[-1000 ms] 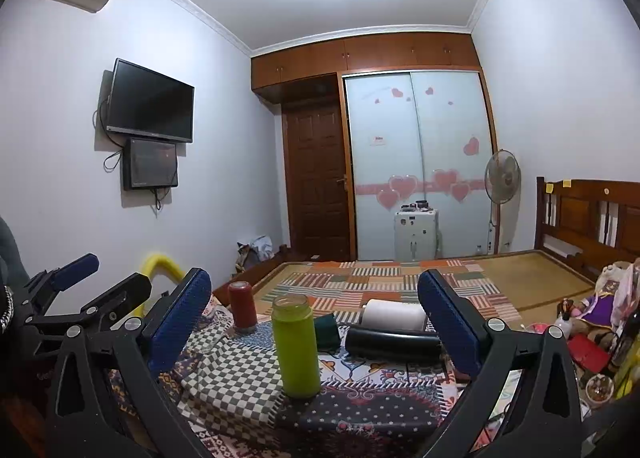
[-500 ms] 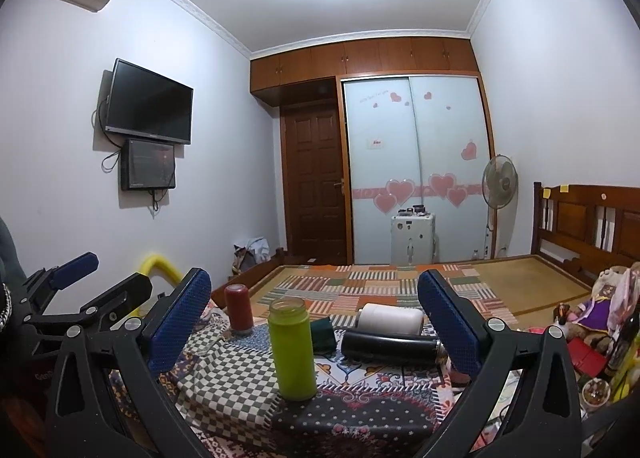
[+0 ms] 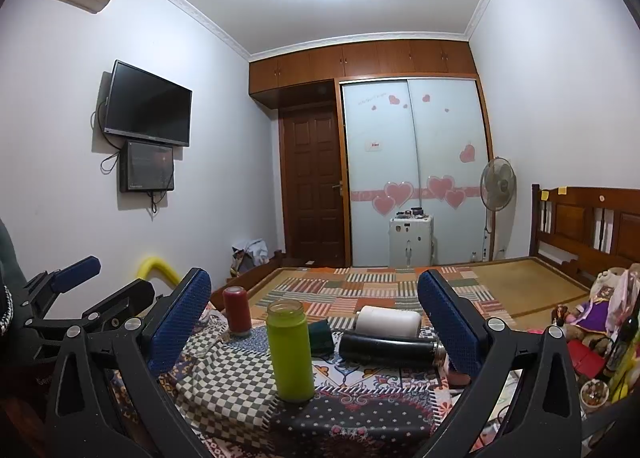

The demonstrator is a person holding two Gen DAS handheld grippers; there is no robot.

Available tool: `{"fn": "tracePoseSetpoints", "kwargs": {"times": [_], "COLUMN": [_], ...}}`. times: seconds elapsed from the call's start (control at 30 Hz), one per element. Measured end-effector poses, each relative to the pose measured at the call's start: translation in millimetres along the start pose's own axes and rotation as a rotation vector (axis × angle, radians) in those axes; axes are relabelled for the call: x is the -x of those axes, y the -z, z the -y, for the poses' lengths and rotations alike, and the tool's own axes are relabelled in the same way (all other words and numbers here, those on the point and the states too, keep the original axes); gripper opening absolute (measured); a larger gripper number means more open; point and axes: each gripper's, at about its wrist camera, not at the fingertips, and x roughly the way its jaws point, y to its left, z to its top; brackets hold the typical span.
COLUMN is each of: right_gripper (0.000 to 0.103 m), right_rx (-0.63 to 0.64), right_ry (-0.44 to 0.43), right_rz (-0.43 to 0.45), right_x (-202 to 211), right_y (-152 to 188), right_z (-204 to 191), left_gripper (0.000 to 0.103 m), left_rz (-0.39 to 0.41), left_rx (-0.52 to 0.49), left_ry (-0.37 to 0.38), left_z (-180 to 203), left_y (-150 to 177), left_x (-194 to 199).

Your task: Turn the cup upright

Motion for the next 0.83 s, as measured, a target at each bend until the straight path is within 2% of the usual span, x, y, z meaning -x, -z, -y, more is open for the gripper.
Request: {"fn": "tracePoseSetpoints", "kwargs": {"times": [0.83], "right_gripper": [0.103], "right_rx": [-0.003], "right_ry": [0.002], "right_rz": [-0.009], "right_x": [-1.2], "right_y": [0.3], "right_z": [-1.1], "left_gripper": [0.103], "left_rz": [-0.019], "left_rx": [0.013], "left_ry": [0.004], "left_z": [-3.0], "left_y": [1.5], "left_x": [-5.0]}}
